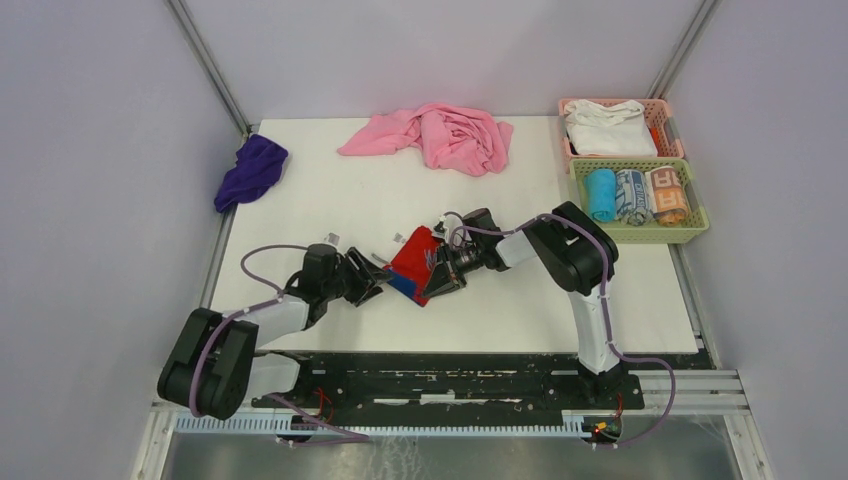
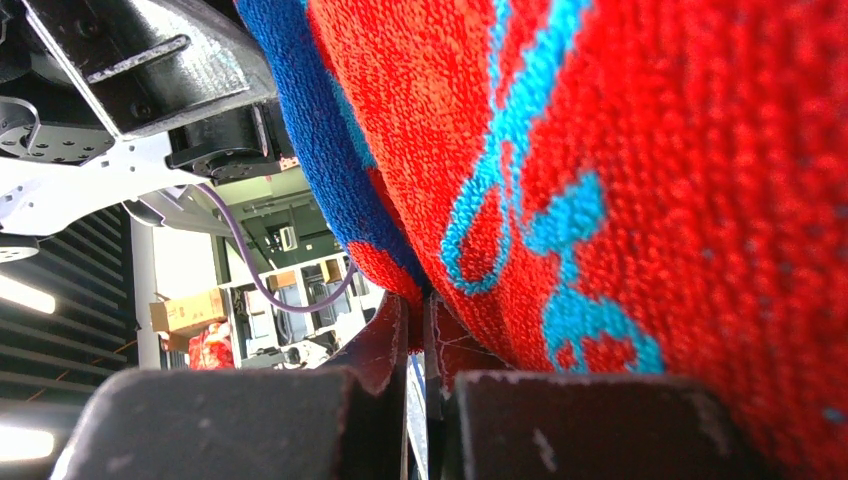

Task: Roll the towels
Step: Roll the towel at the center of the board.

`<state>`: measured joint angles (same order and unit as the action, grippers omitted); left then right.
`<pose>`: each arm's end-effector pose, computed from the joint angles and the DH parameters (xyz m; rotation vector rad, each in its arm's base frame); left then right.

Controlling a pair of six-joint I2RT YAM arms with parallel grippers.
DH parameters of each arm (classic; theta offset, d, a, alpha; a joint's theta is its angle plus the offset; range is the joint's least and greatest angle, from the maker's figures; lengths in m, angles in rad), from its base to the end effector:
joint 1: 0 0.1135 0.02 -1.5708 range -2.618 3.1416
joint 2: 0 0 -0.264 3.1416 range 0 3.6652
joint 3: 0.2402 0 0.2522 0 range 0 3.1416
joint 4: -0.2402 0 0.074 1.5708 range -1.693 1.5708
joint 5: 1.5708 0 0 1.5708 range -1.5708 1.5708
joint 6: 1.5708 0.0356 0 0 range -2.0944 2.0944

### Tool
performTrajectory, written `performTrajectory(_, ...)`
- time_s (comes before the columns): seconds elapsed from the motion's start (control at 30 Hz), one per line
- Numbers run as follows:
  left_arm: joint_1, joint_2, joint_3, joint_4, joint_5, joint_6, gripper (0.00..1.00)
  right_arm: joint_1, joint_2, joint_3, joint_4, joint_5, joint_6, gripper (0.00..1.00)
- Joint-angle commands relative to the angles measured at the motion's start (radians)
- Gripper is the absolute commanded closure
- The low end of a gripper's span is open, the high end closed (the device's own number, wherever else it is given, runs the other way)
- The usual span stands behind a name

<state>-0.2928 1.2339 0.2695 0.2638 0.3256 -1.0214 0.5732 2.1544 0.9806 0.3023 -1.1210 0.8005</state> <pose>0.1920 -0.0698 0.1261 -0.6980 2.3555 -1.0141 0.2961 0.2293 0.0626 0.2693 -2.4089 -1.6931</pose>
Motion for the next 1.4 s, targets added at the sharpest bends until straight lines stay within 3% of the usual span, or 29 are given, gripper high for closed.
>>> performTrajectory(0.0,-0.017,0.051,0.038,0.031,-0.02,-0.029,0.42,-0.013,0.026,-0.001,-0.103,0.074,0.019,0.99)
performTrajectory(0.17,-0.043,0.105,0.069,-0.002,-0.071,-0.045,0.53,-0.01,-0.02,0.018,-0.207,0.108,-0.074,0.92)
performTrajectory(0.47,-0.071,0.16,0.156,-0.16,-0.181,-0.057,0.55,0.026,-0.209,0.066,-0.466,0.273,-0.312,0.62)
performTrajectory(0.67,-0.085,0.192,0.188,-0.181,-0.184,-0.058,0.55,0.083,-0.409,0.087,-0.626,0.555,-0.476,0.48)
performTrajectory(0.83,-0.099,0.202,0.21,-0.185,-0.182,-0.06,0.55,0.211,-0.535,0.105,-0.654,0.848,-0.604,0.39)
performTrajectory(1.13,-0.106,0.197,0.229,-0.197,-0.186,-0.061,0.55,0.376,-0.464,0.171,-0.561,1.133,-0.678,0.35)
performTrajectory(1.37,-0.108,0.196,0.228,-0.2,-0.19,-0.063,0.54,0.427,-0.369,0.213,-0.51,1.169,-0.709,0.36)
